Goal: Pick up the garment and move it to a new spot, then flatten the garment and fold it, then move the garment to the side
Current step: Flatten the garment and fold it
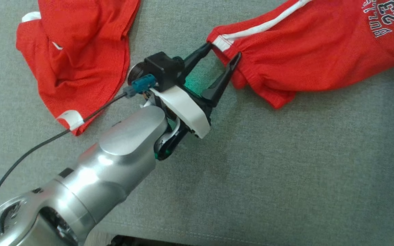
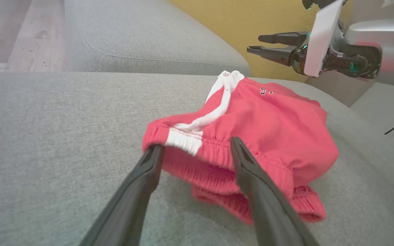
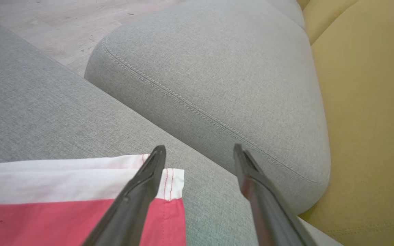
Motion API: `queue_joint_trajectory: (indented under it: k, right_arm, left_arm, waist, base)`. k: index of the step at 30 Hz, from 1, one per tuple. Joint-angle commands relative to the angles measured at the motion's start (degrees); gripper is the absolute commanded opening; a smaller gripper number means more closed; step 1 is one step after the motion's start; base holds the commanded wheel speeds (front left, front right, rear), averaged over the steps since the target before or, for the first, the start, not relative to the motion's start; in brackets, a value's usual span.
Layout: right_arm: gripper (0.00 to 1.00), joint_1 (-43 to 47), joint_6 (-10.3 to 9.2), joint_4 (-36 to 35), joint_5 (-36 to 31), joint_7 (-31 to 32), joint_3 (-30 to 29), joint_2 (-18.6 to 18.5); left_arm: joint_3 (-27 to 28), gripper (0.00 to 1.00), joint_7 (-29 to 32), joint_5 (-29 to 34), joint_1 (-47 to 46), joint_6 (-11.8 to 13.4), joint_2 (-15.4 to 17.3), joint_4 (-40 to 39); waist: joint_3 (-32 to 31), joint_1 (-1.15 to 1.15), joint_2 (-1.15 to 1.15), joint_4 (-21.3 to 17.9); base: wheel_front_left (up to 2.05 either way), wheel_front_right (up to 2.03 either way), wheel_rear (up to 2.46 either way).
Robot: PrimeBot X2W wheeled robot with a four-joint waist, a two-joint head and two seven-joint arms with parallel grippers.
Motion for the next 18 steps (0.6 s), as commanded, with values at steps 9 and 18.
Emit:
queue_joint_trajectory:
  k: [9, 18]
  right_arm:
    - [1.00, 2.7, 0.37, 2.8, 3.2, -8.6, -7.8, 2.4]
    - [1.00, 15.8, 0.37, -10.9, 8.6, -11.2, -19.4, 7.3]
  left_arm:
    - [10.0, 1.00, -1.2, 2.8, 0.2, 3.7, 3.2, -1.7]
    - [25.9, 1.00, -1.2, 15.4, 12.0, 11.1, 8.3, -12.1]
  waist:
    - [-5.3, -0.01, 0.00, -2.4]
    - [-13.1, -0.01, 0.00, -7.1]
  base:
    - [0.00, 0.00, 0.00]
    - [0.00, 0.00, 0.00]
